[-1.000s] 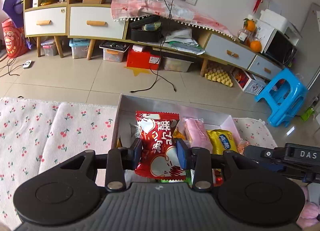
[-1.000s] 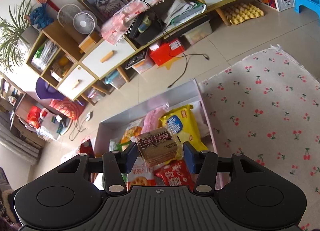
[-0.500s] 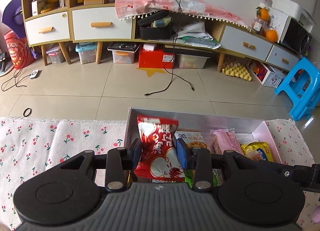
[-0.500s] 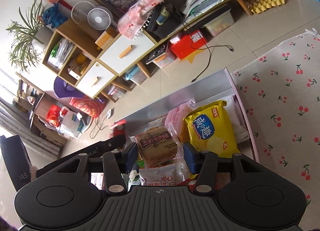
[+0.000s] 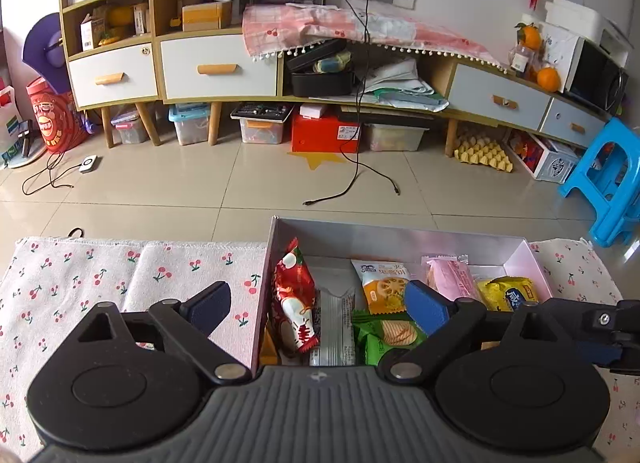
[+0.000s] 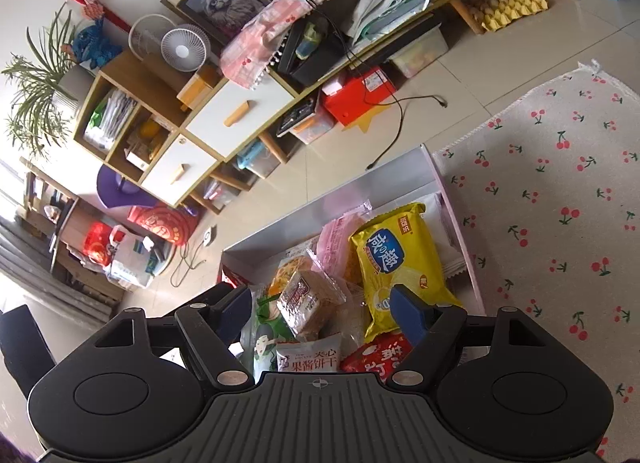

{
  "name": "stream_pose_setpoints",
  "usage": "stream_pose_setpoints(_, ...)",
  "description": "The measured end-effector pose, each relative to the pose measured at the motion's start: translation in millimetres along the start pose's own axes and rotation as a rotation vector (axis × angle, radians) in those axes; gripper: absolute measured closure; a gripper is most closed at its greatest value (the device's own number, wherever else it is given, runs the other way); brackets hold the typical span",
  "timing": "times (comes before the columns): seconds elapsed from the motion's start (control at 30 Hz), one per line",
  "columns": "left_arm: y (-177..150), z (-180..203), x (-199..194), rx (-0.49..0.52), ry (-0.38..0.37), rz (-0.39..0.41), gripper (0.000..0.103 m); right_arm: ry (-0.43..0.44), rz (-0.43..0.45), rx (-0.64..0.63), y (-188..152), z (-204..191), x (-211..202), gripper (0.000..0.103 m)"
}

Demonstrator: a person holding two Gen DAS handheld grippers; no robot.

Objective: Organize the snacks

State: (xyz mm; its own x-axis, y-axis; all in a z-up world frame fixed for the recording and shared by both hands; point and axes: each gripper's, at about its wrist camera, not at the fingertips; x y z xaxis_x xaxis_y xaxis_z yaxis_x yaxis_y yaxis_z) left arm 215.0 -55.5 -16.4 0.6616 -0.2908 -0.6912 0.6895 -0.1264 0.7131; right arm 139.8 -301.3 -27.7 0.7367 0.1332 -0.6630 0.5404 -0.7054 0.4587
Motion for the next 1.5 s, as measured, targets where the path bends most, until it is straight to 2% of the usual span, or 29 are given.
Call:
stream_pose_setpoints(0.13,-6.9,-1.0,-15.7,-0.016,0.004,-0.004,0.003,-0.032,0.017,-0.015,-1.9,-5.7,-18.3,0.022)
stream_pose_setpoints(0.2,-11.4,-1.2,-22.8,-0.02,0.011,-0.009,0.001,-0.056,0.027,-0.029,-5.3,-8.7,-27.8,0.012)
stream_pose_setpoints(0.47,-30.9,1.3,-52.4,-0.05,0.052,-0.049,0.001,-0.12,0.041,-0.113,-28.2,-19.8,-62.0,0.012)
stream_pose_setpoints(0.73,-54.4,-1.1,-81.8,-0.073,0.062,-0.088,0.001,-0.148,0.014,-0.142,-60.0,-23.1,-84.4,0.011)
stream_pose_setpoints(0.87,-64.4,-2.7,-92.8,-0.056,0.114,-0.121,0.001,-0.184,-0.023,-0.152,-79.9,-24.6,-90.9,0.011)
stream_pose_setpoints(0.97,-72.8,-5.6,-103.1,-0.067,0.123,-0.125,0.001,-0.215,-0.046,-0.18,-96.7,-28.2,-94.3,0.011)
stream_pose_setpoints(1.17,-96.6,2.1,-117.2,-0.017,0.189,-0.139,0.001,-0.242,-0.034,-0.257,-124.1,-37.2,-105.1,0.011)
stream_pose_setpoints(1.37,-108.7,3.6,-126.0,-0.033,0.179,-0.141,0.001,-0.325,-0.004,-0.365,-148.0,-36.6,-113.2,0.008)
stream_pose_setpoints(1.5,-118.2,3.5,-129.9,-0.049,0.17,-0.144,0.001,-0.338,-0.015,-0.376,-156.4,-29.1,-113.8,0.008)
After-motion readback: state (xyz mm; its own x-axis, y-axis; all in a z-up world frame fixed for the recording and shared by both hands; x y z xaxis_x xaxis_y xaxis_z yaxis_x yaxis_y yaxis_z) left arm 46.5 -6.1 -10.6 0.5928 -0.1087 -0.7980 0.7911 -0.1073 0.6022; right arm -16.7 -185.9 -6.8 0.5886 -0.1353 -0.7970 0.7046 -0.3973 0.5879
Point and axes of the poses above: each gripper's, at about its wrist camera, not at the fingertips, and x roughly the way its jaws point, z to its right, y to its top, and after that the axes turned 3 degrees about -y, right-handed
